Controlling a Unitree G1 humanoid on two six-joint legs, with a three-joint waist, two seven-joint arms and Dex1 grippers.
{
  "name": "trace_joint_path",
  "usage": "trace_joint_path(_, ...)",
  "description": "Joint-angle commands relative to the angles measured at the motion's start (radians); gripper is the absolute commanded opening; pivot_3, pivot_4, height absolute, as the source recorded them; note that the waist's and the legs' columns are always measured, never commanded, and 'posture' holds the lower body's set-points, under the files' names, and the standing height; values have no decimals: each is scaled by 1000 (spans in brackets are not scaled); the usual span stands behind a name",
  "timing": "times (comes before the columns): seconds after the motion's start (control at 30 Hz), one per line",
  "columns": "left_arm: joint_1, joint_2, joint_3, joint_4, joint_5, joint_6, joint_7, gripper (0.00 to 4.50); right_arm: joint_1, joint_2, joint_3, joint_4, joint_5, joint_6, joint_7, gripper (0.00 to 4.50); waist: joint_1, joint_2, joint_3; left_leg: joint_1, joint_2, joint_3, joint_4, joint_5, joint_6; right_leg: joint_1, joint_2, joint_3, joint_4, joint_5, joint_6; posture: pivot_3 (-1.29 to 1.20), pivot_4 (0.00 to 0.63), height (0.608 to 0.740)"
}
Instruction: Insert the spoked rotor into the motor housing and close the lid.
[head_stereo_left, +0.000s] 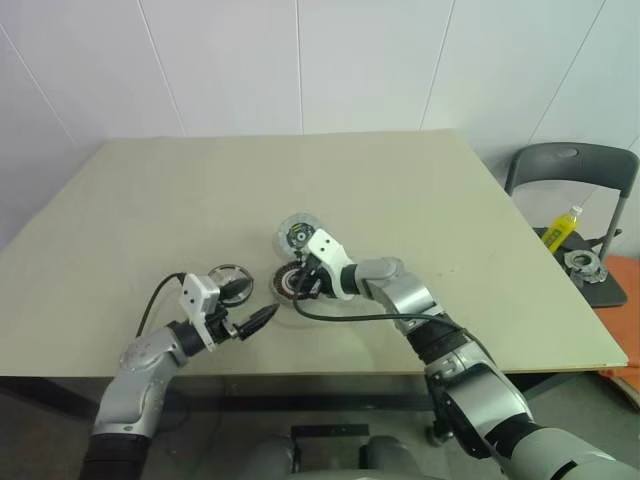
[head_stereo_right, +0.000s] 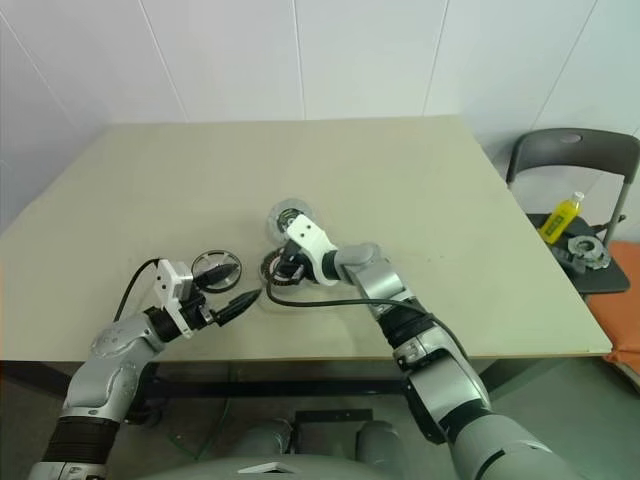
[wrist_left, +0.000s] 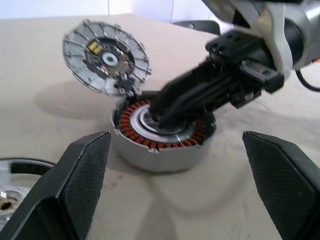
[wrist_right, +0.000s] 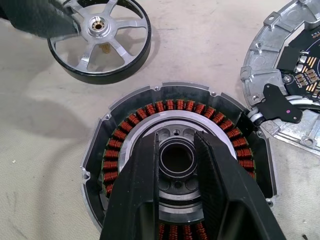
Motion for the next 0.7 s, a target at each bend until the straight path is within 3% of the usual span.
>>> trace_joint_path(0.03,-7,1,2,-13,5,-25,-3,4500,0,23,-19,-6,9,3,-18,668,0,0,0,0,0,0,0,0,0,0,0,0,0,0,0,0,0,740)
trace_joint_path(0.7,-9,11,-1,9,6,-42,-16,4500,10,3,-32,17,2,8,-21,668,1,0,0,0,0,0,0,0,0,0,0,0,0,0,0,0,0,740)
